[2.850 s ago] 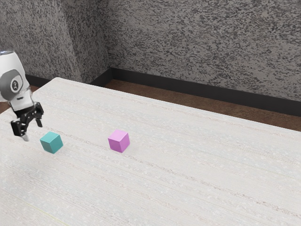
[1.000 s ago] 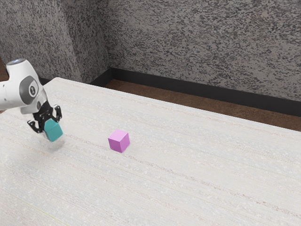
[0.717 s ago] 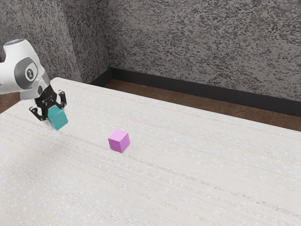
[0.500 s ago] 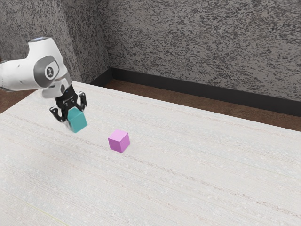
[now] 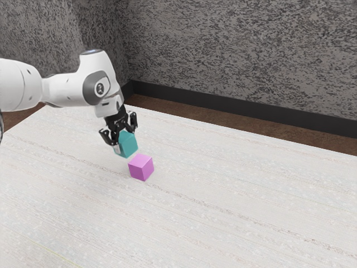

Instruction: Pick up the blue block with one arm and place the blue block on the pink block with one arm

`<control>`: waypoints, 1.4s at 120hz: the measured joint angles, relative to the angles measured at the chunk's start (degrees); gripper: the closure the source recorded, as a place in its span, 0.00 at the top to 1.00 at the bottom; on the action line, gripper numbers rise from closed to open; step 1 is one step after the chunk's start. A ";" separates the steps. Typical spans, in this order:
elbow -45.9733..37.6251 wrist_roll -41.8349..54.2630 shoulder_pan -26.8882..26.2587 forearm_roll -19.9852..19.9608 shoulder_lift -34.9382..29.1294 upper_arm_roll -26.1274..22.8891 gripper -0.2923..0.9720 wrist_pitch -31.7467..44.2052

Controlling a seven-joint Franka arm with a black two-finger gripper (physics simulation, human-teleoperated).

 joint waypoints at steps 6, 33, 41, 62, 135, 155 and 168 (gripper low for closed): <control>0.73 -1.57 -0.86 0.02 0.58 0.00 0.50 -0.02; 0.88 -7.90 -2.97 0.06 1.47 -0.01 0.50 -0.09; 0.73 -9.42 -3.29 0.08 2.02 -0.01 0.50 -0.11; 0.65 -12.72 -3.58 0.15 2.60 -0.01 0.50 -0.14; -1.23 -18.31 -5.36 0.43 -7.36 0.01 0.75 -4.40; 1.62 -22.19 -4.97 2.68 -21.40 0.55 0.76 -18.49; 4.66 -26.66 -4.86 5.74 -25.05 0.61 0.76 -27.04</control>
